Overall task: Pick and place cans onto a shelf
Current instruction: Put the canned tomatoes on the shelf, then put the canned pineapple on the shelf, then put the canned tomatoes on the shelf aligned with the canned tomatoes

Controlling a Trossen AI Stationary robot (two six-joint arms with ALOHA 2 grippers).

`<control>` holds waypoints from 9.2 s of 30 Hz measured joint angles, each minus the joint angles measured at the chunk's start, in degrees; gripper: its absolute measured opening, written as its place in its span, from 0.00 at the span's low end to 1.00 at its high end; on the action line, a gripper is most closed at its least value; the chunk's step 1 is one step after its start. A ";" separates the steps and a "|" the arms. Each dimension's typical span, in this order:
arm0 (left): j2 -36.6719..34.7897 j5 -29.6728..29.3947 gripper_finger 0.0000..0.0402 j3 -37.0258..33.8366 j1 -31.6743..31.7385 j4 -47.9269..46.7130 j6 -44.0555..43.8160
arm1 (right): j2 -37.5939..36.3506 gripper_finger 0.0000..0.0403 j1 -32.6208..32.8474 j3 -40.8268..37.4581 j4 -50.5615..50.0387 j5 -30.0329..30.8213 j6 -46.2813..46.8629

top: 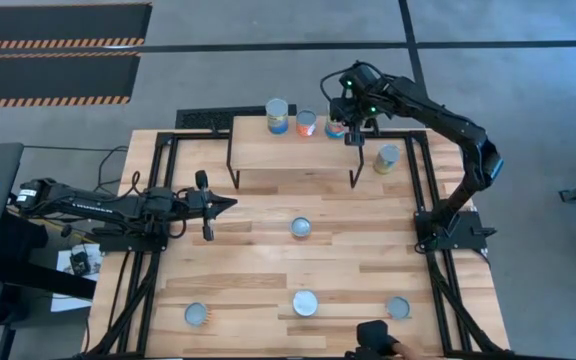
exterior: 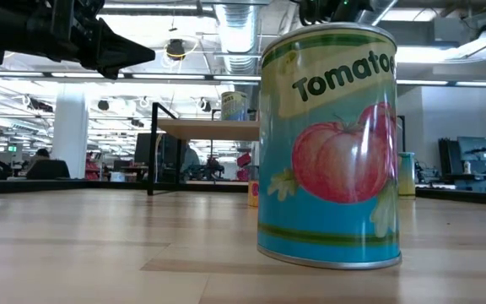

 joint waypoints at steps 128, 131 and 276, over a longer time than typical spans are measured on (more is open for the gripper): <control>36.55 7.35 0.00 49.99 27.16 -46.51 6.12 | -49.07 0.02 26.27 -87.10 91.03 -2.78 28.04; 39.14 9.85 0.00 49.99 32.31 -44.15 7.84 | -49.07 0.02 26.27 -87.10 91.06 -2.79 28.06; 28.41 13.09 0.00 4.52 6.93 14.29 0.63 | 18.93 0.31 77.22 -5.41 16.25 16.52 58.63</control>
